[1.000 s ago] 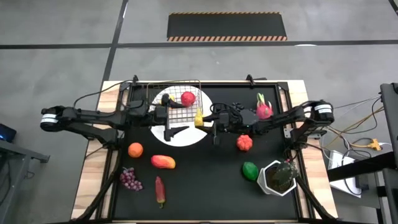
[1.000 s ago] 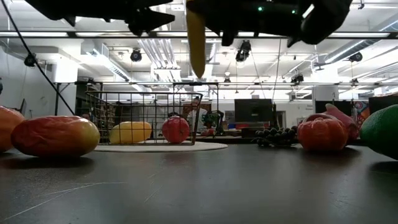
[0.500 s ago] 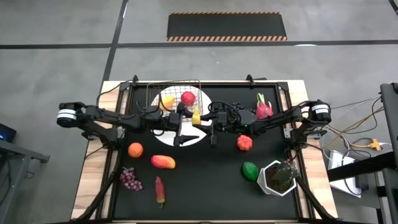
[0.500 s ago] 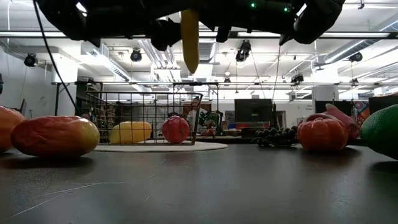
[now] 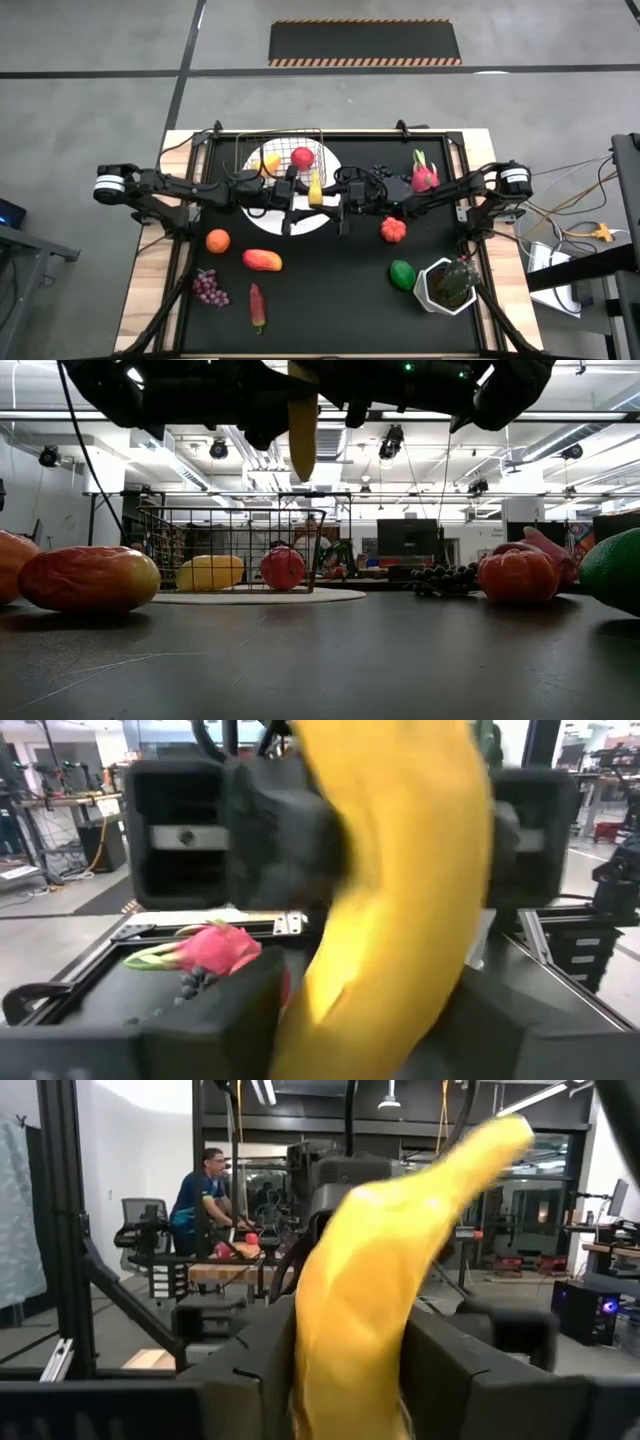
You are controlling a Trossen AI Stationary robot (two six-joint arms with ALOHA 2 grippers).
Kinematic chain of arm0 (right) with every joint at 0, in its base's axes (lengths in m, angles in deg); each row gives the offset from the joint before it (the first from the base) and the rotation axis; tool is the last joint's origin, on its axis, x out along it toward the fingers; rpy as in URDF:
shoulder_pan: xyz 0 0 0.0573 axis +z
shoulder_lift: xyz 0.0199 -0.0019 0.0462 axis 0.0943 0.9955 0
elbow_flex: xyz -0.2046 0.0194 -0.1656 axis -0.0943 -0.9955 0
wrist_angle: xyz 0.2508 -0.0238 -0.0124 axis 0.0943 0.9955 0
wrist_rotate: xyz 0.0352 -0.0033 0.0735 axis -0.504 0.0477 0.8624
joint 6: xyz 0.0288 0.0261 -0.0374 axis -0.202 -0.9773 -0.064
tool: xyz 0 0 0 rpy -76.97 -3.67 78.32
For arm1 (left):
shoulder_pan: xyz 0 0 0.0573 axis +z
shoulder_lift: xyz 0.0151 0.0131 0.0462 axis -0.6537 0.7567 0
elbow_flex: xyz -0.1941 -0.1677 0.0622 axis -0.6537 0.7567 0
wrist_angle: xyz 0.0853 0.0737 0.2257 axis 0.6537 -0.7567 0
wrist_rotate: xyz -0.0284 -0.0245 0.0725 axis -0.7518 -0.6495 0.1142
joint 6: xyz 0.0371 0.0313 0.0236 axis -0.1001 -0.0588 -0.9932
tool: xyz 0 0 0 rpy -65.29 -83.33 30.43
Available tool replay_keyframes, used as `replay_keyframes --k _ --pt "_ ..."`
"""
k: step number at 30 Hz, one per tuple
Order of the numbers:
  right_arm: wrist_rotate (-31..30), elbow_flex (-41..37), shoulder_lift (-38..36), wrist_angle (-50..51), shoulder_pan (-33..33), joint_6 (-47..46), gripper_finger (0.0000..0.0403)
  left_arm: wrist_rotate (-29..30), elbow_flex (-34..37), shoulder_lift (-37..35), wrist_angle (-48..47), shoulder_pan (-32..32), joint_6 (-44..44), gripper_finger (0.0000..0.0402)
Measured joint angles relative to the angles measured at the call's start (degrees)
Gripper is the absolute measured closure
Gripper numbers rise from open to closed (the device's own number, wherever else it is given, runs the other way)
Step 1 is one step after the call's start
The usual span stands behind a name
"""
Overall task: Build produce basket
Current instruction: Put the banana into the wire basket
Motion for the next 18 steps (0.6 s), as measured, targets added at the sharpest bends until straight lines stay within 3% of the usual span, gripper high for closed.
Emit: replay_keyframes --k 8,18 --pt "-0.89 0.00 -2.04 2.00 -0.13 -1.41 0.0151 -0.78 0.00 -0.11 -0.78 -0.11 0.00 0.0295" --pt "-1.19 0.01 -11.90 18.35 -0.07 -3.41 0.0075 -0.32 -0.22 -0.94 -3.72 -0.08 0.96 0.0291"
